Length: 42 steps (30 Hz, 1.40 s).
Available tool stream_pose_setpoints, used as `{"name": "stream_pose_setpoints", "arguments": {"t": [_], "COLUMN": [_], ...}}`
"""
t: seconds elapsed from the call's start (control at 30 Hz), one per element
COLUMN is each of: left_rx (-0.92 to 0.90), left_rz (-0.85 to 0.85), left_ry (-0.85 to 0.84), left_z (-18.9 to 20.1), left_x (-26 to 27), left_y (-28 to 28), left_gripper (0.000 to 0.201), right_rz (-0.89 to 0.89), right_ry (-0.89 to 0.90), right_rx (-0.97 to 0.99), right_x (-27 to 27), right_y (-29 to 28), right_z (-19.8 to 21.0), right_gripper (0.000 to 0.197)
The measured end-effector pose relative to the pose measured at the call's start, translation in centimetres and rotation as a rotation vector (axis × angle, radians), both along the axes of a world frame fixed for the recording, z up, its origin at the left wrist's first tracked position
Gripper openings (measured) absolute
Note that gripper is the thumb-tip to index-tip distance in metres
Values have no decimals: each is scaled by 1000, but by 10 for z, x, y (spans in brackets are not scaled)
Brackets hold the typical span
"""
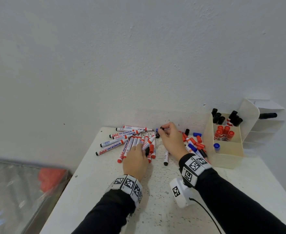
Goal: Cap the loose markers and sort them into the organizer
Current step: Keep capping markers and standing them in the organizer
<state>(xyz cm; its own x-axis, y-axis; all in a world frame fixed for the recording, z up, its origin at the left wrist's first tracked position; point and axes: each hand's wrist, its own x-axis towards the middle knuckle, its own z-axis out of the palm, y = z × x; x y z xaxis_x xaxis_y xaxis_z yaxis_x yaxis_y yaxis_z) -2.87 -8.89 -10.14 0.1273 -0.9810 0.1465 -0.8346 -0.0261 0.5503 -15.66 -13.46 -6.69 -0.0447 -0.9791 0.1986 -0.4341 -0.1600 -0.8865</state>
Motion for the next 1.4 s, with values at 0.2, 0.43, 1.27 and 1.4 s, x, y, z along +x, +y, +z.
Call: {"name": "stream_pose_setpoints", "arguments": {"t": [0.2, 0.43, 1.27, 1.4], "left_rx": [-21, -38, 0, 1], "left_rz": [2, -47, -388, -405], "left_ry": [21, -2, 488, 349], "left_z": [2, 4, 10, 16], "left_x": [0, 1, -16, -24], "left_y": [2, 3, 12, 7], "left_gripper": [33, 36, 38, 34], "right_rz": [139, 172, 113, -40], "right_ry": [190, 80, 184, 140], "right_rx": [-21, 85, -80, -212], "right_x": [-9, -12, -19, -45], "right_y": [-2, 2, 22, 26], "right_z": [-1, 0, 23, 60], "right_gripper": [26, 11, 35, 20]}}
